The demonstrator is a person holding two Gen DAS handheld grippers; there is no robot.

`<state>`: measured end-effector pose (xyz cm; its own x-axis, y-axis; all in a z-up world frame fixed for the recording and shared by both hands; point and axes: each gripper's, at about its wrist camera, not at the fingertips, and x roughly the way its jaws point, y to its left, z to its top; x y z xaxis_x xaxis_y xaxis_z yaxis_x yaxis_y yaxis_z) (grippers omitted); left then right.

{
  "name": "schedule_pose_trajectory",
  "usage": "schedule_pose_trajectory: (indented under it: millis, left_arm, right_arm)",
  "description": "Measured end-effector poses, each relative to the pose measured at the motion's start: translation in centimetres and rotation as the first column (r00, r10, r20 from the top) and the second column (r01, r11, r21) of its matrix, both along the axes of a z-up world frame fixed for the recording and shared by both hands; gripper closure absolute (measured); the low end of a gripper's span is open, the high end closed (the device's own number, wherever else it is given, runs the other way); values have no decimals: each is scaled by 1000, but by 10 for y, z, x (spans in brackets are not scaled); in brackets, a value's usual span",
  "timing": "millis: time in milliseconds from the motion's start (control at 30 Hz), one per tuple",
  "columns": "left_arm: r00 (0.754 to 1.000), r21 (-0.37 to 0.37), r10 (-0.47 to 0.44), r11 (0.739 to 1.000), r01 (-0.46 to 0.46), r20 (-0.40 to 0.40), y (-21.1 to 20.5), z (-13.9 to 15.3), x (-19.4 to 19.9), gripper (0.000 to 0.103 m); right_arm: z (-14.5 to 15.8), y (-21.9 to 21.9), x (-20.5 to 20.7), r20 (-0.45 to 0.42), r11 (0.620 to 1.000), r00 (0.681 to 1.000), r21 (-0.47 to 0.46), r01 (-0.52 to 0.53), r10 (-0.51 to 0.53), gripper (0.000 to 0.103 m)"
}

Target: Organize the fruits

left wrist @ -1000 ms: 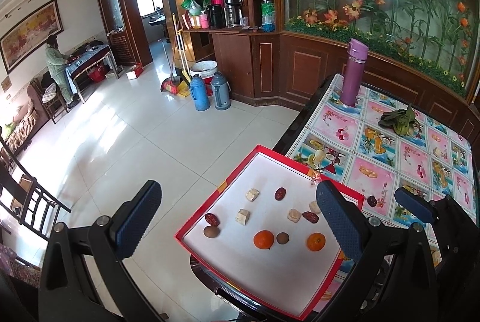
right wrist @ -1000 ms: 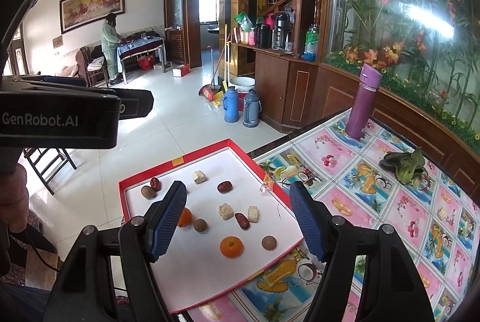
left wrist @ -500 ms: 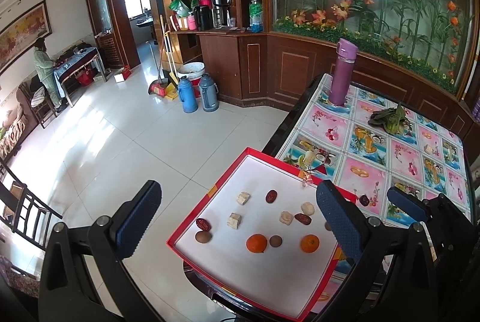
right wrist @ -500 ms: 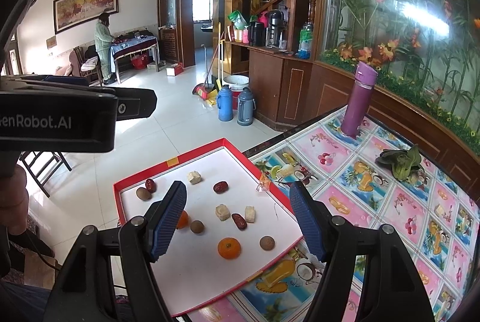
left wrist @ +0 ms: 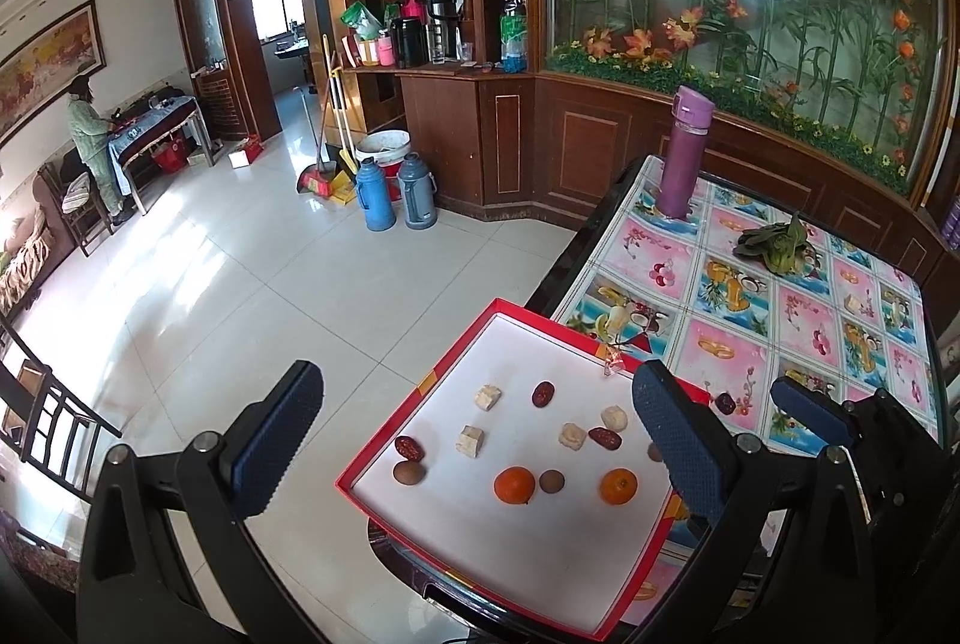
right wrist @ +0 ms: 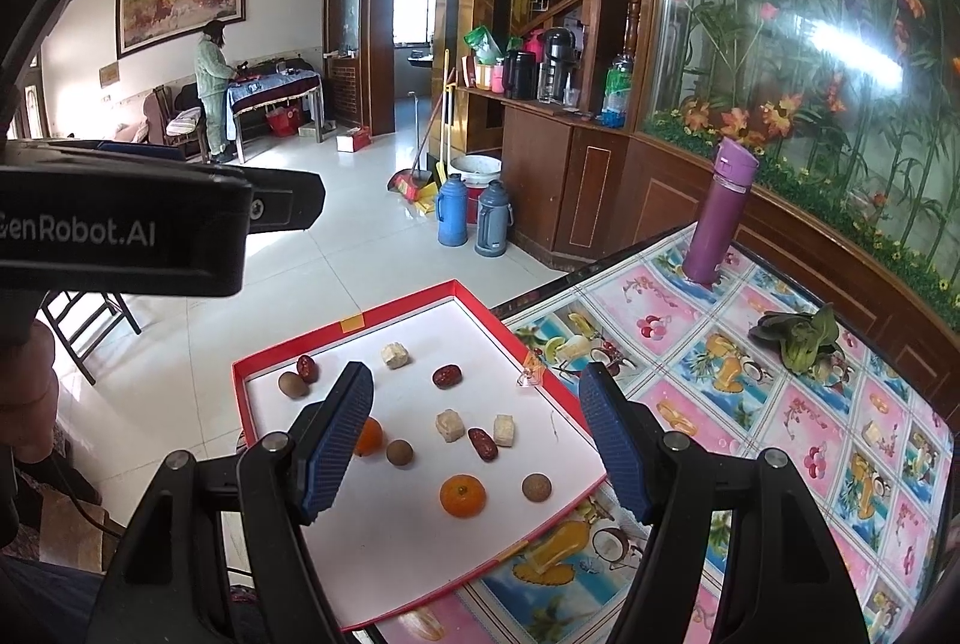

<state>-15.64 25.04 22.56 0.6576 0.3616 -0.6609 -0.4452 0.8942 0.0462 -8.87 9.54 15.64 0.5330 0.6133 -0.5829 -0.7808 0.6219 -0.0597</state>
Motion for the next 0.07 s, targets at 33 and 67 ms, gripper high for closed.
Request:
schedule_pose_trajectory:
  millis: [33,67]
  left_arm:
    - [1000,0,2,1000,-2,5,0,1,-1,0]
    - [1000,-4,1,1000,-1,8,0,1,-2,0]
  right_arm:
    - [0,0,0,3,1000,1000,-2,-1,1,32]
    - [0,-1,0,4,1000,1000,-3,-1,1,32]
